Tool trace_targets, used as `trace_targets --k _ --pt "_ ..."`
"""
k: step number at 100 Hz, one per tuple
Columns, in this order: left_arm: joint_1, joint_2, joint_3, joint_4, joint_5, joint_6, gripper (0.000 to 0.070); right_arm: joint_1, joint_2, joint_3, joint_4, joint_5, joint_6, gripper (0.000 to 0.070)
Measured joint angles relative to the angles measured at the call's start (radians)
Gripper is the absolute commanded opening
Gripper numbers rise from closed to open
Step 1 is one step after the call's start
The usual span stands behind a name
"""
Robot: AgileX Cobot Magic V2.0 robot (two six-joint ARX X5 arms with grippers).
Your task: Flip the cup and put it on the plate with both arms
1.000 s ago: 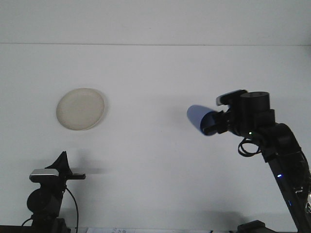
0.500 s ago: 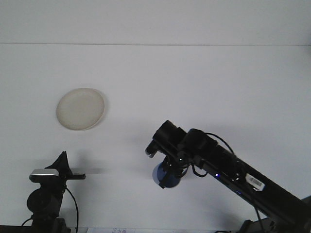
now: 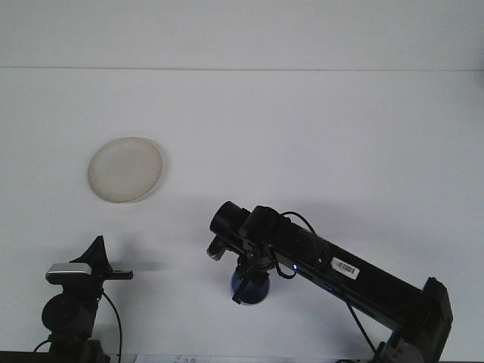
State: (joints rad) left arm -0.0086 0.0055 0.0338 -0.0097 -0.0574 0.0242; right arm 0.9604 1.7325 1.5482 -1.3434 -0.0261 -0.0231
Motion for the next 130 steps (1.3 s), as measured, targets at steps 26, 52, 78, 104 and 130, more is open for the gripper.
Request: trace_targets --k 26,52,78,104,130 --pt "0.000 0.000 0.000 0.000 0.000 0.000 0.0014 0.002 0.019 0.000 0.000 -0.001 -0.007 0.0292" --pt "0.000 0.000 0.000 0.000 0.000 0.000 0.0014 -0.006 0.007 0.000 0.002 0.000 -0.023 0.0354" --pt "0.000 0.000 0.000 0.000 0.000 0.000 0.0014 -0.060 -0.264 0.000 0.090 0.001 -0.022 0.0354" --pt "0.000 0.000 0.000 0.000 0.000 0.000 0.0014 -0.065 -0.743 -0.206 0.354 0.107 0.014 0.0353" --pt "0.000 0.000 0.000 0.001 0.000 -0.015 0.0014 -0.065 -1.257 -0.649 0.585 0.112 0.045 0.0353"
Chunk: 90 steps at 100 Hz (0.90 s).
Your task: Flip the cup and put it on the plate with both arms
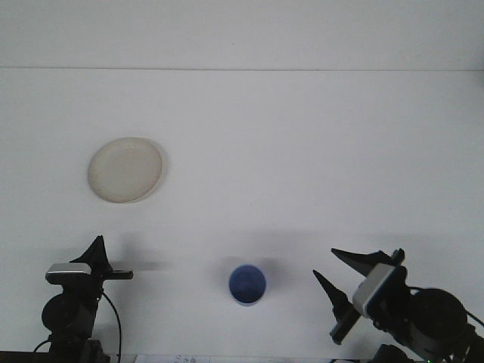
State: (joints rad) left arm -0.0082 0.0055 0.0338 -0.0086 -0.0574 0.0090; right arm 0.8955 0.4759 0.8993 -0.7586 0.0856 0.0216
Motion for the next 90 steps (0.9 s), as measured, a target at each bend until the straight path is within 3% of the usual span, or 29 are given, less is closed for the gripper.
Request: trace_targets --k 17,35,53,60,67,77,81,90 --pt "0.000 0.000 0.000 0.000 0.000 -0.134 0.0014 0.000 -0.219 -0.169 0.008 0.000 0.025 0.0353" --pt "0.000 0.000 0.000 0.000 0.008 -0.297 0.0013 0.000 -0.301 -0.212 0.009 0.000 0.043 0.0353" --pt "0.000 0.030 0.098 -0.105 0.149 -0.416 0.0017 0.000 -0.301 -0.212 0.010 0.000 0.047 0.0353" --pt "0.001 0.082 0.211 -0.145 0.202 -0.429 0.0035 0.000 -0.301 -0.212 0.010 0.000 0.047 0.0353" --pt "-0.001 0.160 0.341 -0.213 0.262 -0.414 0.0177 0.000 -0.301 -0.212 0.010 0.000 0.047 0.0353" --pt "-0.018 0.320 0.519 -0.364 0.348 -0.345 0.0464 0.000 -0.301 -0.212 0.010 0.000 0.047 0.0353" --pt "-0.032 0.392 0.584 -0.431 0.378 -0.313 0.0504 0.000 -0.301 -0.212 0.010 0.000 0.047 0.0353" --pt "-0.080 0.552 0.727 -0.562 0.452 -0.253 0.0504 0.000 -0.301 -0.212 0.010 0.000 0.047 0.0353"
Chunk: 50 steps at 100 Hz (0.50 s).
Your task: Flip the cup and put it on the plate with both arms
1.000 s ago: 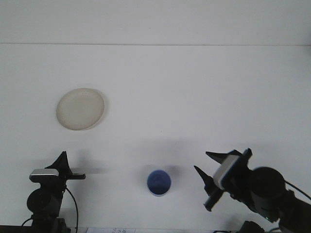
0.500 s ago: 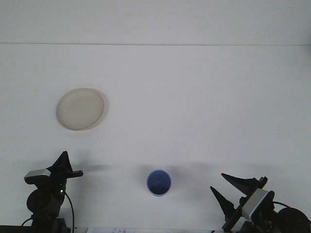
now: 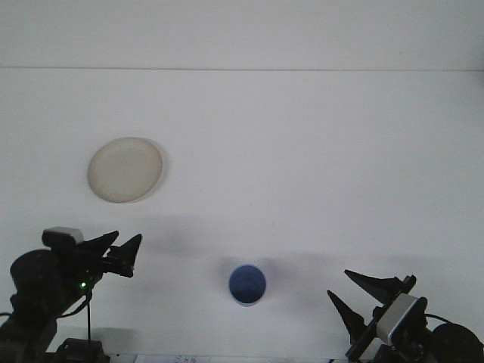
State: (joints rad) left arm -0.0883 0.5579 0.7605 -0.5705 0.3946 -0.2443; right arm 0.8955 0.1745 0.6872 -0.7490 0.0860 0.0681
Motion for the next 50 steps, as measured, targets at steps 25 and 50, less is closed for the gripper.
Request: trace_targets --k 25,50 --pt "-0.309 0.386 0.325 -0.235 0.058 0.074 0.0504 0.000 0.000 0.000 -0.003 0.000 -0.007 0.0353" --pt "-0.649 0.678 0.441 -0.267 -0.084 0.069 0.0504 0.000 0.000 0.000 -0.005 0.000 -0.008 0.0353"
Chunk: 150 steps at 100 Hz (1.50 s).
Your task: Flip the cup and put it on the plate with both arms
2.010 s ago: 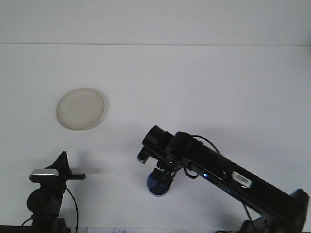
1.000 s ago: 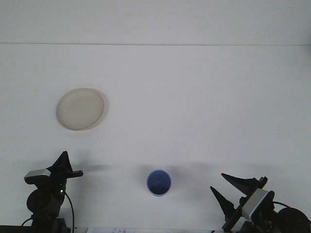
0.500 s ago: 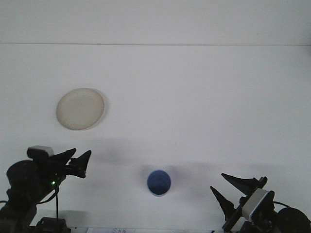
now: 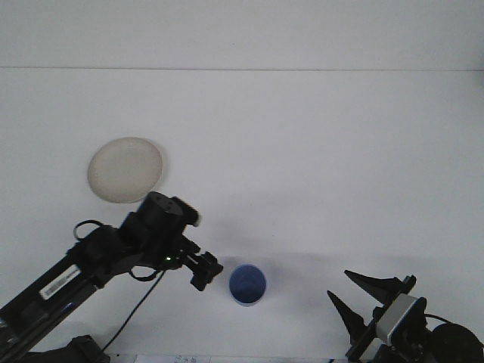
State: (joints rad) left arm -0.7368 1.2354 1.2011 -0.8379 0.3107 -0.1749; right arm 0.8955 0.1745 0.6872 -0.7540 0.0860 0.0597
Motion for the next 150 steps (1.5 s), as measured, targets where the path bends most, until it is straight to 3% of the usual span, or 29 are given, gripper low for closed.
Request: trace_targets --k 11,41,47,60,66,95,115,132,150 --pt "-0.086 0.102 0.019 0.015 -0.044 -0.002 0.0504 0.000 0.000 0.000 0.000 0.000 0.000 0.0353" --pt "-0.181 0.284 0.023 0.127 -0.078 -0.026 0.0483 0.000 0.000 0.000 -0.008 0.022 0.000 0.0353" --pt "-0.188 0.309 0.023 0.126 -0.090 -0.026 0.0389 0.000 0.000 0.000 -0.009 0.022 0.000 0.0353" --pt "-0.195 0.341 0.023 0.125 -0.114 -0.026 0.0091 0.000 0.000 0.000 -0.011 0.023 0.000 0.0353" --pt "-0.197 0.342 0.023 0.126 -0.116 -0.026 0.0000 0.000 0.000 0.000 -0.011 0.023 0.000 0.0353" --pt "-0.203 0.342 0.077 0.046 -0.169 -0.012 0.0011 0.000 0.000 0.000 -0.011 0.024 -0.003 0.0353" --pt "-0.160 0.326 0.201 -0.092 -0.261 0.062 0.0008 0.000 0.000 0.000 -0.011 0.024 -0.003 0.0353" --pt "0.006 0.252 0.331 -0.186 -0.377 0.139 0.0006 0.000 0.000 0.000 -0.012 0.024 -0.003 0.0353" --pt "0.306 0.213 0.401 -0.181 -0.391 0.197 0.0006 0.000 0.000 0.000 -0.013 0.024 -0.003 0.0353"
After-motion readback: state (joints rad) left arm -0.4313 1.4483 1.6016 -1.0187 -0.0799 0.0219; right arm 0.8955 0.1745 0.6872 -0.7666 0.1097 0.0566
